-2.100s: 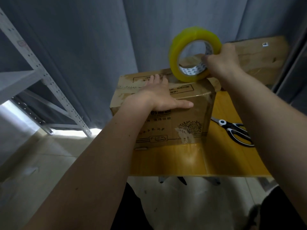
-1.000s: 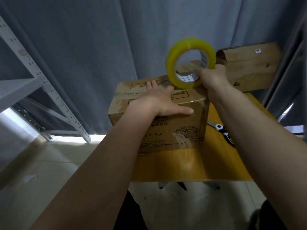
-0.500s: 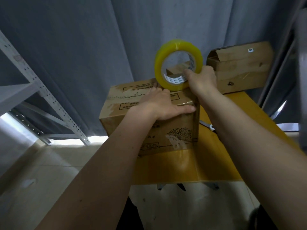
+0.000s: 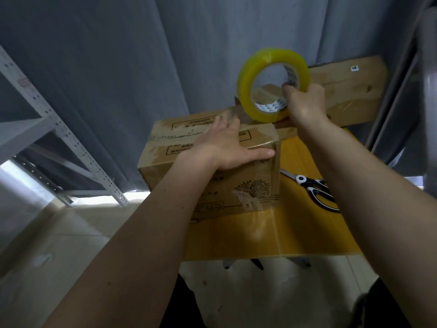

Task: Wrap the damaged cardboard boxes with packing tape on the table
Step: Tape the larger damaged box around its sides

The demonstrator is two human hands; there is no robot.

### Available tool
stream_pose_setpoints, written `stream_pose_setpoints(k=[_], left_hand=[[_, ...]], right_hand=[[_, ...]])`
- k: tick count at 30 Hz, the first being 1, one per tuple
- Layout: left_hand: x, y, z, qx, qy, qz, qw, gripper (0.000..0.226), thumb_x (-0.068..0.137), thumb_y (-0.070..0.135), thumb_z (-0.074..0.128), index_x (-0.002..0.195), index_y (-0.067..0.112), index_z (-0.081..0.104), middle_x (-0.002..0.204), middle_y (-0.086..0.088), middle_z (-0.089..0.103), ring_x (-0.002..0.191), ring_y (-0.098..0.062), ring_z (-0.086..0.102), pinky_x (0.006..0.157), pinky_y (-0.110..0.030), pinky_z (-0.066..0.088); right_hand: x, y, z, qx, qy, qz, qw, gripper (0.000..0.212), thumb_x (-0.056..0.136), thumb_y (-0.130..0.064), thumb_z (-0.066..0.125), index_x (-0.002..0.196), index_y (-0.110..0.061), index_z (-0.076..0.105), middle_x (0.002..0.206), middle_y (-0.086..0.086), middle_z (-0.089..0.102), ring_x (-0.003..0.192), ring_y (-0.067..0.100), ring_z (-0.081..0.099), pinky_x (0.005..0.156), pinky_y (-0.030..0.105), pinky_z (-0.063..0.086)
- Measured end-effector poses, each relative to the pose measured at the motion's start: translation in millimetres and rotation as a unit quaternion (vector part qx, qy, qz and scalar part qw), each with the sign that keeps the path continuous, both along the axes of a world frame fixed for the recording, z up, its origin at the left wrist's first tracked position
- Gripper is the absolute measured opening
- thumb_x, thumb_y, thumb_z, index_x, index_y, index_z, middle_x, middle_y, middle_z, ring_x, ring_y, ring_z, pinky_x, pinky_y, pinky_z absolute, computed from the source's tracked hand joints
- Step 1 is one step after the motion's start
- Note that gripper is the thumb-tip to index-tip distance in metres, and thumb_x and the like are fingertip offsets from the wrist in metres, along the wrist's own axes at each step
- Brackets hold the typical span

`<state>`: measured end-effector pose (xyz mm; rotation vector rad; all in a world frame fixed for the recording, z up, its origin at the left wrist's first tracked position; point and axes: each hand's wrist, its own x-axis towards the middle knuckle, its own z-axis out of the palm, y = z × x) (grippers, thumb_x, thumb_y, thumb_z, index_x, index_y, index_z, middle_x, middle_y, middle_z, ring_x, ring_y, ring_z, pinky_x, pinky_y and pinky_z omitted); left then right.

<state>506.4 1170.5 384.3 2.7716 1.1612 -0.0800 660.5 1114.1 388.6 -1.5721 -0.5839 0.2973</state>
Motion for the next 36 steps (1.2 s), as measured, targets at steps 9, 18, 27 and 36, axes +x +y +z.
stream_pose_setpoints(k=[9,18,27,36], left_hand=[[1,4,-3,0.003,-0.001,0.002,1.000,0.125,0.061,0.094,0.040,0.156,0.024,-0.004,0.164,-0.001,-0.009,0.150,-0.021,-0.007,0.119,-0.044,0.005],[2,5,-3,-0.006,-0.004,0.000,1.000,0.123,0.059,0.095,0.041,0.153,0.035,-0.009,0.164,-0.002,-0.010,0.150,-0.022,-0.007,0.118,-0.046,0.005],[4,5,-3,0.005,-0.005,-0.007,1.000,0.115,0.060,0.095,0.039,0.153,0.042,-0.001,0.164,-0.005,-0.006,0.151,-0.025,-0.005,0.119,-0.046,0.006],[33,-8,8,0.063,0.005,-0.007,0.998,0.127,0.056,0.089,0.057,0.151,0.011,0.024,0.158,-0.015,0.024,0.145,-0.034,0.021,0.115,-0.045,0.024]], right_hand=[[17,-6,-14,0.090,0.285,0.055,0.953,0.019,0.098,-0.021,0.052,0.114,-0.013,0.045,0.111,0.014,0.061,0.082,0.029,0.068,0.052,0.040,0.057],[25,-6,-25,0.066,0.315,0.011,0.947,0.024,0.095,-0.019,0.057,0.114,-0.014,0.043,0.110,0.014,0.060,0.078,0.027,0.066,0.044,0.037,0.055],[17,-6,-41,0.107,0.339,-0.022,0.934,0.039,0.093,-0.011,0.058,0.128,-0.004,0.044,0.115,0.017,0.060,0.074,0.028,0.065,0.044,0.034,0.055],[14,-4,-44,0.121,0.373,-0.028,0.920,0.039,0.093,-0.014,0.061,0.129,-0.007,0.047,0.114,0.015,0.061,0.072,0.026,0.064,0.042,0.029,0.053]])
